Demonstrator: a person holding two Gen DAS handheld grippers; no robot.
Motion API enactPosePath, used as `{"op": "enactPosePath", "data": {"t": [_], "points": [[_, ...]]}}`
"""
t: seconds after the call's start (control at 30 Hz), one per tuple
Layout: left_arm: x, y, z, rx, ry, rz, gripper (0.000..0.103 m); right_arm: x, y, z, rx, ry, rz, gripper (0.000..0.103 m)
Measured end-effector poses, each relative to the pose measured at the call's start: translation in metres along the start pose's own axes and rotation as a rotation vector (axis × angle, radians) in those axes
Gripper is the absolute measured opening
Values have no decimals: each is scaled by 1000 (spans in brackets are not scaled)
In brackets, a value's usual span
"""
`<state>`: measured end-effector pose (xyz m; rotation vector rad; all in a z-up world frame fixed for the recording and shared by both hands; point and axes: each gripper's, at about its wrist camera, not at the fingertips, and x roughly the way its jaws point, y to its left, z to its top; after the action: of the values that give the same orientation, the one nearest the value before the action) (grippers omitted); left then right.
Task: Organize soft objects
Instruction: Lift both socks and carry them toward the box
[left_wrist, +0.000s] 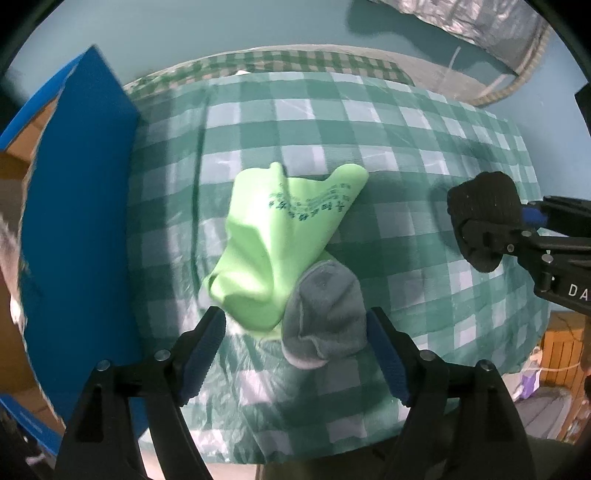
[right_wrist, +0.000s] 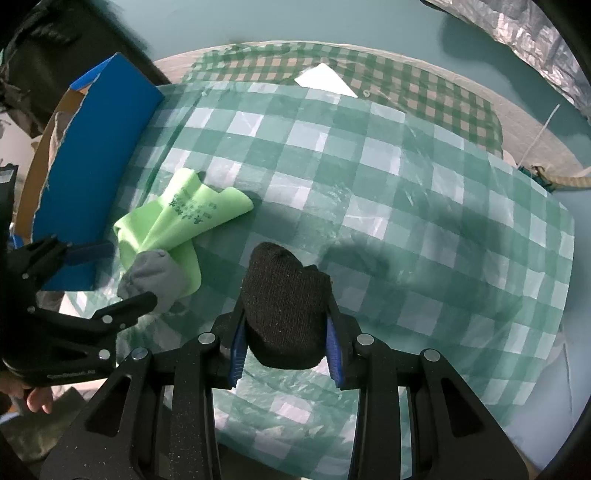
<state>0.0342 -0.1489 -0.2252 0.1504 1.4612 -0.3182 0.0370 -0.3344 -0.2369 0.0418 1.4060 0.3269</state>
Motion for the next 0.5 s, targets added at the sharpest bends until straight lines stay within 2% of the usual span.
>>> {"op": "enactPosePath", "data": {"t": [0.2,0.5], "points": [[-11,9,-17,-84,-16,-18,80,0,8,-4,-16,-3,10,34],[-11,14,-30,-158,-23,-32,80,1,11,-9,-29,7,22,34]]}}
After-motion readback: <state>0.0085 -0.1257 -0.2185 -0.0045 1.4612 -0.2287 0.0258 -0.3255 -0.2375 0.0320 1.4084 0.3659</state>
